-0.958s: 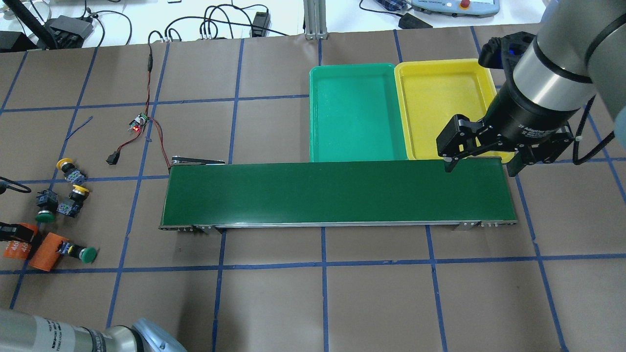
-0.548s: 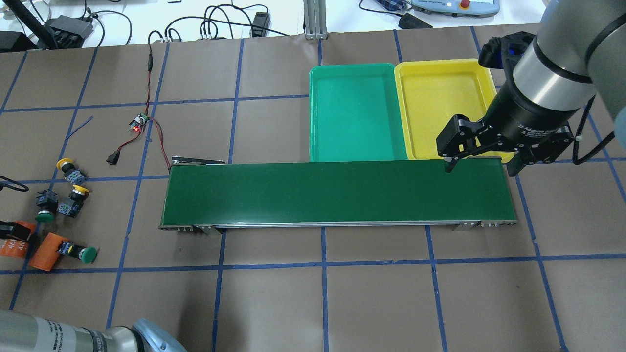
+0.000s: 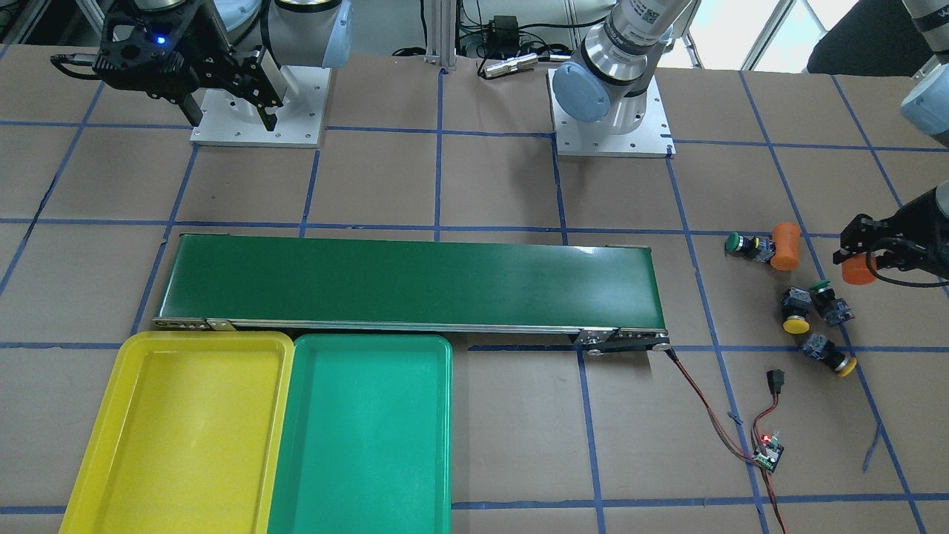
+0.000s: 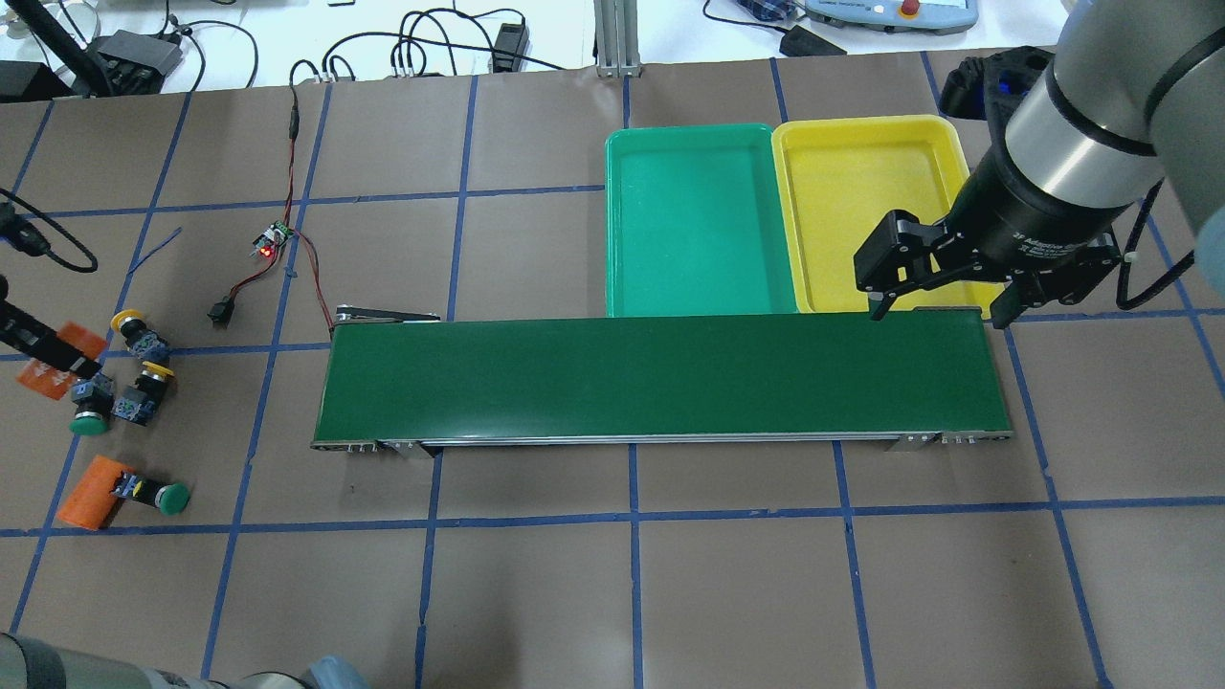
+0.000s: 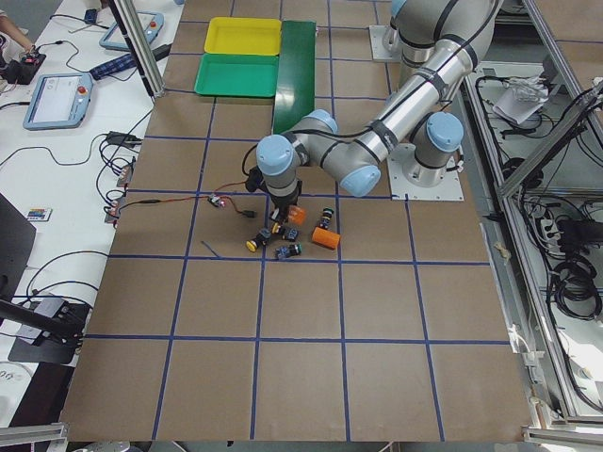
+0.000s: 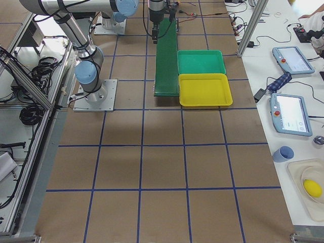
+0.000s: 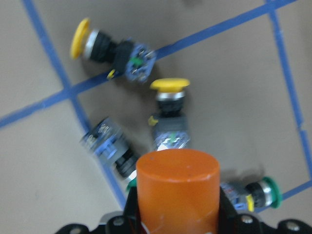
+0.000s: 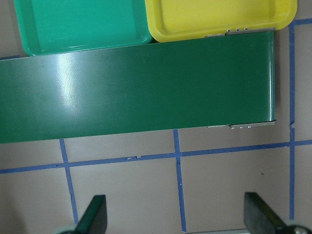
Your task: Sort buttons by color to trays
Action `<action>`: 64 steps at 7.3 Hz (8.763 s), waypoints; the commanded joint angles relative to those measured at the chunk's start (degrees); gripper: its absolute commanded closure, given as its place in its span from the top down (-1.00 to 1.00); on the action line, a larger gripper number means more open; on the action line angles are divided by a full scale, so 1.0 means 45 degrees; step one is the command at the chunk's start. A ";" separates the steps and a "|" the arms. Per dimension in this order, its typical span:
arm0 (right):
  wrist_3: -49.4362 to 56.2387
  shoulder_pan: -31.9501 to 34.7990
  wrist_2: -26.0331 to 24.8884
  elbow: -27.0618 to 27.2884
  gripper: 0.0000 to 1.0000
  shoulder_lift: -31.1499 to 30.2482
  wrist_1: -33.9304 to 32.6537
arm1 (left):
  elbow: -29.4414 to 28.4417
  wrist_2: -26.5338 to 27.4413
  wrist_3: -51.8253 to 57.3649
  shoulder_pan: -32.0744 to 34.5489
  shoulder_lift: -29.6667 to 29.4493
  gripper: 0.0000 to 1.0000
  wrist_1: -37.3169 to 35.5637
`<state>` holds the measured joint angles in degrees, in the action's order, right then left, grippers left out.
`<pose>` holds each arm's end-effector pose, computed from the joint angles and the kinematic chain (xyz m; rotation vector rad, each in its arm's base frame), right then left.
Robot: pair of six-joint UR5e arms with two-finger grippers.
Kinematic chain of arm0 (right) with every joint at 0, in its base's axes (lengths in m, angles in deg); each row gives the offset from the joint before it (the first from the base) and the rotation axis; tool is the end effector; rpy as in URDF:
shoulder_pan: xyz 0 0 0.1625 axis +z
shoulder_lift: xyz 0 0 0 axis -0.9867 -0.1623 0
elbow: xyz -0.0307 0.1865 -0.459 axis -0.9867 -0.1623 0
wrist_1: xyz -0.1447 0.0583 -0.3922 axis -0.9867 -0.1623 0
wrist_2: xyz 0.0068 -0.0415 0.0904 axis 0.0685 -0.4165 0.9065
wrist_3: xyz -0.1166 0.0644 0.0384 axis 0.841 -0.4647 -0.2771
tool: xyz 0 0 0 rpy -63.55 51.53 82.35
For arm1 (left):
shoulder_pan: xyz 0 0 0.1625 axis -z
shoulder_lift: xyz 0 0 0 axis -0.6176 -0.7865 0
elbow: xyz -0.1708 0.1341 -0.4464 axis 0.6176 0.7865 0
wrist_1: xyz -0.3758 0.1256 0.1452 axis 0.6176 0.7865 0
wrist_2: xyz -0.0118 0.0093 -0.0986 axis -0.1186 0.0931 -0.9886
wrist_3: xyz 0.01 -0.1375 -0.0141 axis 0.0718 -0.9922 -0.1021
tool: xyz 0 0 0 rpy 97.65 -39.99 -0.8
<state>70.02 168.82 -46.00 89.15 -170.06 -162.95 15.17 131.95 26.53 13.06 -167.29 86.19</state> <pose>0.1280 -0.3943 0.5248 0.1556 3.0860 0.0328 0.2466 -0.5221 0.3345 -0.8938 -2.8930 -0.0941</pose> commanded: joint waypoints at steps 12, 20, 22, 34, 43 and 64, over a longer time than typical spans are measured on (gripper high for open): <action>-0.0206 -0.0040 0.0081 0.0096 1.00 -0.0011 -0.0013 | 0.3990 0.0030 0.0730 0.9637 0.1708 -0.69 -0.2618; -0.0187 -0.0098 -0.0016 0.0095 1.00 0.0028 -0.0033 | 0.4309 0.0147 0.0554 0.6956 0.3581 1.00 -0.2707; -0.0187 -0.0098 -0.0016 0.0095 1.00 0.0067 -0.0091 | 0.4309 0.0049 0.0535 0.4007 0.3741 1.00 -0.2528; -0.0187 -0.0098 0.0004 0.0213 1.00 0.0048 -0.0072 | 0.4348 0.0108 0.1668 -0.3176 -0.0847 1.00 -0.4735; -0.0187 -0.0098 -0.0016 0.0213 1.00 0.0047 -0.0033 | 0.3416 0.0323 0.2233 -0.1002 0.0377 -0.22 -0.3260; -0.0187 -0.0098 -0.0016 0.0213 1.00 0.0047 -0.0052 | 0.3136 -0.0009 0.0489 0.3693 0.2453 1.00 -0.0849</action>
<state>69.18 168.38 -46.08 90.10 -169.82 -163.18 28.75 131.78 25.22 37.25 -156.45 81.45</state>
